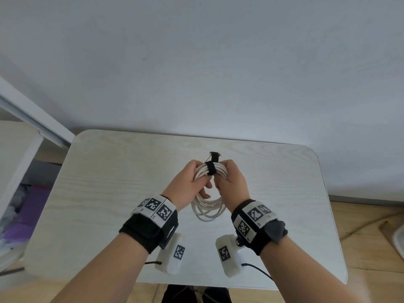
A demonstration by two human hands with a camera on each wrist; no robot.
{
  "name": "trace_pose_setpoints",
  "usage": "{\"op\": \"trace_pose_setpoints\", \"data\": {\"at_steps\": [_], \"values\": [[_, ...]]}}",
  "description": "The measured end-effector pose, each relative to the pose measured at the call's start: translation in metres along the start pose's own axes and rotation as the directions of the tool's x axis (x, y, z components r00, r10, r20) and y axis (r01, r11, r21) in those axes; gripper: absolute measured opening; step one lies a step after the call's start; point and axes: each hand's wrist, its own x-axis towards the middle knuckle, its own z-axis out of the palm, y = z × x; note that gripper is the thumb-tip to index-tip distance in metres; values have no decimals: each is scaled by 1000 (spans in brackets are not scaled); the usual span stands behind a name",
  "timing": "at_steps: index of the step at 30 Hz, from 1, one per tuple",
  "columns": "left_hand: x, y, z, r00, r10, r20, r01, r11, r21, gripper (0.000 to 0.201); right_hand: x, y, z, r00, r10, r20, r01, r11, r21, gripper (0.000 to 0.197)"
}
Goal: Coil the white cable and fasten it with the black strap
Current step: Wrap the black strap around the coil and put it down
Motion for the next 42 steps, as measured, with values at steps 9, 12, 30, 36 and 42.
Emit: {"op": "trace_pose_setpoints", "data": {"at_steps": [9, 12, 30, 36, 42], "values": [[-27, 59, 3, 999, 33, 43, -10, 891, -454, 34, -18, -58, -28, 978, -206, -33, 204, 977, -56, 10], [-34, 68, 6, 995, 39, -89, -78, 871, -486, 28, -25, -72, -32, 975, -219, -23, 218, 975, -48, 11], [-57, 83, -13, 973, 142, -184, -202, 909, -365, 11, -40, -121, -58, 982, -25, 189, -24, 968, 250, 18], [-61, 86, -16, 980, 133, -148, -182, 904, -388, 12, -39, -124, -61, 973, -36, 227, -11, 980, 201, 19], [-65, 89, -22, 987, 143, -79, -163, 871, -464, 11, -32, -133, -73, 941, 63, 332, -137, 969, 205, 23]]}}
